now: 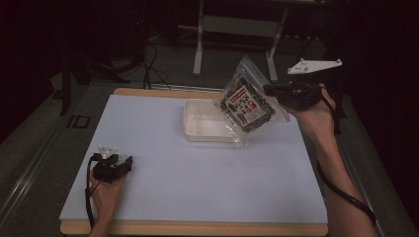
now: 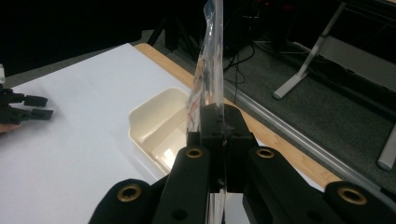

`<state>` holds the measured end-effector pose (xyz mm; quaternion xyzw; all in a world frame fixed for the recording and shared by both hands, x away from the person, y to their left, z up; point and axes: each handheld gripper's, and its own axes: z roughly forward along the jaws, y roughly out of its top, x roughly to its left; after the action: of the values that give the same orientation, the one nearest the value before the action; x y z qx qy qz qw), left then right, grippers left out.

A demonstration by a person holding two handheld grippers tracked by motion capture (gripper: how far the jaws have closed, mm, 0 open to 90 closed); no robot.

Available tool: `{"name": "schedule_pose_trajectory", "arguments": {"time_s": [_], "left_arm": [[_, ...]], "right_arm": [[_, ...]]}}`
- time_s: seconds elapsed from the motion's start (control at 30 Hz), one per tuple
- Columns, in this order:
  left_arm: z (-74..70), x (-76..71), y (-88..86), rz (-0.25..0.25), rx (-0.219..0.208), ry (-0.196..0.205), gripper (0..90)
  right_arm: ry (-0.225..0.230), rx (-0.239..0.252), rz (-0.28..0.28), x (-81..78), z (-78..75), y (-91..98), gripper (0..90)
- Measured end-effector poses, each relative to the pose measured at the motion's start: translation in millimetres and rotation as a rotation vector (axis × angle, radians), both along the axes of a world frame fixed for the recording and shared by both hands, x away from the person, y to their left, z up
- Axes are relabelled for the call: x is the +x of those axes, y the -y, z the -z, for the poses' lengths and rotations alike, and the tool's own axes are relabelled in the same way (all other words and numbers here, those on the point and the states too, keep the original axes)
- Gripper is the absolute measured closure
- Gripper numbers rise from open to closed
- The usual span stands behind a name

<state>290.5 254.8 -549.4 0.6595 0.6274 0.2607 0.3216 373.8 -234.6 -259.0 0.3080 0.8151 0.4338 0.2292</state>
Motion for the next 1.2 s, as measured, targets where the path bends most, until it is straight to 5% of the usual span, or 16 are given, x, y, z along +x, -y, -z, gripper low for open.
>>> {"name": "schedule_pose_trajectory", "arguments": {"time_s": [1.2], "left_arm": [[0.0, 0.0, 0.3, 0.0, 0.0, -0.001, 45.3]], "right_arm": [[0.028, 0.033, 0.014, 31.9, -4.3, -10.9, 89.6]]}}
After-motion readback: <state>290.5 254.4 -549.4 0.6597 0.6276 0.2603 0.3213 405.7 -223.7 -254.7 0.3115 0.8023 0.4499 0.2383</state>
